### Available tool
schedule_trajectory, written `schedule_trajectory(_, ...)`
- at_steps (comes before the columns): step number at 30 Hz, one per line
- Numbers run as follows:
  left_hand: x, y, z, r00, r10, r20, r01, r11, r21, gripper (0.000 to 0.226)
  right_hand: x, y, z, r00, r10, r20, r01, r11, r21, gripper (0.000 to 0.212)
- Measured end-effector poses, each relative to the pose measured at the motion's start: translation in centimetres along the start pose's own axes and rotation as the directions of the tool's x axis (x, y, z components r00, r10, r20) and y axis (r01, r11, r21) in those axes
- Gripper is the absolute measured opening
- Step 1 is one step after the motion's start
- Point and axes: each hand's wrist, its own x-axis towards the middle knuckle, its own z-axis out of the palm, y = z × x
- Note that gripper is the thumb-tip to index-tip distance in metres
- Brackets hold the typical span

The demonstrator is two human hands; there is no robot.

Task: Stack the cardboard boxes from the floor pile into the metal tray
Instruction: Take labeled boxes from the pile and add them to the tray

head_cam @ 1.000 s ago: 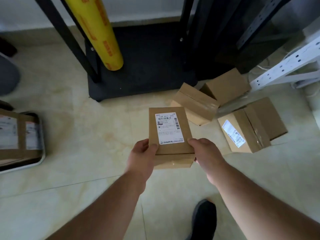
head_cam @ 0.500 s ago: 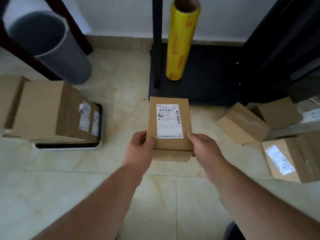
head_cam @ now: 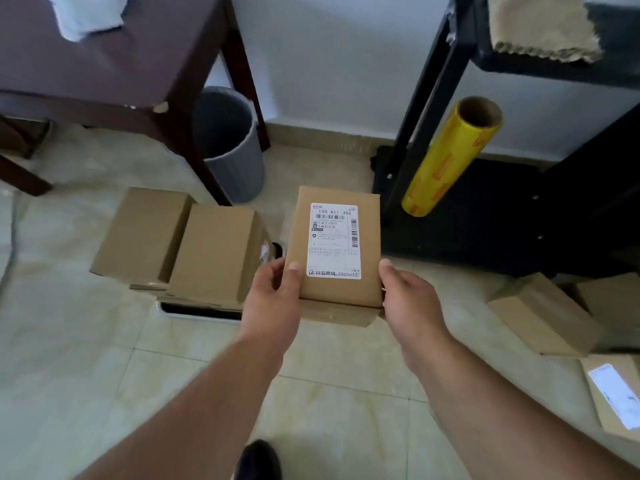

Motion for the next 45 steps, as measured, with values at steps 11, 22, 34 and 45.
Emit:
schedule_trajectory(11, 4.3, 3.1, -12.0, 0.990, 0.052, -0.135, -0.063, 0.995, -0.079, 0.024, -2.9, -6.7, 11.0, 0.985, -0.087, 0.149, 0.089, 0.996, -0.011, 0.040)
schedule_trajectory(22, 9.6, 3.4, -22.9, 0.971, 0.056, -0.233, -0.086, 0.989, -0.122, 0.015, -5.0, -10.2, 23.0, 0.946, -0.152, 0.286, 0.180, 0.981, -0.074, 0.056)
schedule_trajectory(34, 15.8, 3.2, -29.0, 0.966, 0.064, -0.252, -0.087, 0.993, -0.078, 0.019, -3.8, -11.4, 31.5, 0.928, -0.093, 0.362, 0.153, 0.978, -0.140, 0.047)
schedule_trajectory(45, 18.1, 1.0, -30.5, 0.964, 0.019, -0.266, -0.045, 0.995, -0.090, 0.027, -3.4, -11.1, 33.8, 0.922, -0.047, 0.384, 0.115, 0.981, -0.157, 0.029)
